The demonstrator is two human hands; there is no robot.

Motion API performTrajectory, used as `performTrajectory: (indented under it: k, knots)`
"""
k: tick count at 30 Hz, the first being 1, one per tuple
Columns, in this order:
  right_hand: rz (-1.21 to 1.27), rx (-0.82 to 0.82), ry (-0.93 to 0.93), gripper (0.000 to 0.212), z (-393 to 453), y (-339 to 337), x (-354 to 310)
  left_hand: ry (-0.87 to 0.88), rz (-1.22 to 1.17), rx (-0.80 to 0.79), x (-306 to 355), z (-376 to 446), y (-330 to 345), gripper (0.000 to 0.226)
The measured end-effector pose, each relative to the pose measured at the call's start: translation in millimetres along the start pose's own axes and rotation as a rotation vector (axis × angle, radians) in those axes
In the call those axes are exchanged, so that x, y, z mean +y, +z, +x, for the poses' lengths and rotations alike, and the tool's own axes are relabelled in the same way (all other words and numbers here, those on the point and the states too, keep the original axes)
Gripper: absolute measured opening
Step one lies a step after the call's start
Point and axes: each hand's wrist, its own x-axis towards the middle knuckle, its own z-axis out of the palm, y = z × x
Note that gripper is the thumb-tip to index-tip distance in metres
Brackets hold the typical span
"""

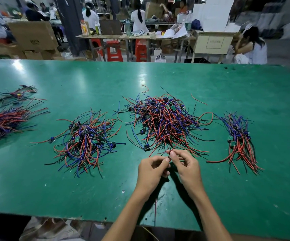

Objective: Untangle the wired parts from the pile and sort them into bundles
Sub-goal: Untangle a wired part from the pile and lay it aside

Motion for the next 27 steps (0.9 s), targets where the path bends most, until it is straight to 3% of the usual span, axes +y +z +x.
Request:
performTrajectory:
  k: [4,11,15,21,27]
  knots:
    - [-0.187,-0.133,-0.072,0.020,-2.4,4.8,0.4,0.010,-0.046,0.036,0.3,3.0,0.7,0.022]
    - [-0.065,-0.107,0.031,0.027,-3.2,7.5,-0.4,0.056,0.111,-0.028,-7.4,2.3,-0.1,0.023]
    - [0.032,-0.025,0.080,0.023,1.4,6.0,-0.1,0.066,0.165,-0.124,-8.1,0.0,-6.4,0.013]
    - [0.281,0.189,0.161,0.034,9.9,-0.9,-1.2,0.013,0.163,-0.251,-0.5,-0.2,-13.1,0.018]
    - [0.586,0.388,0.286,0.029,15.1,-3.1,-10.8,0.003,0.216,-0.360,8.1,-3.6,-16.3,0.020]
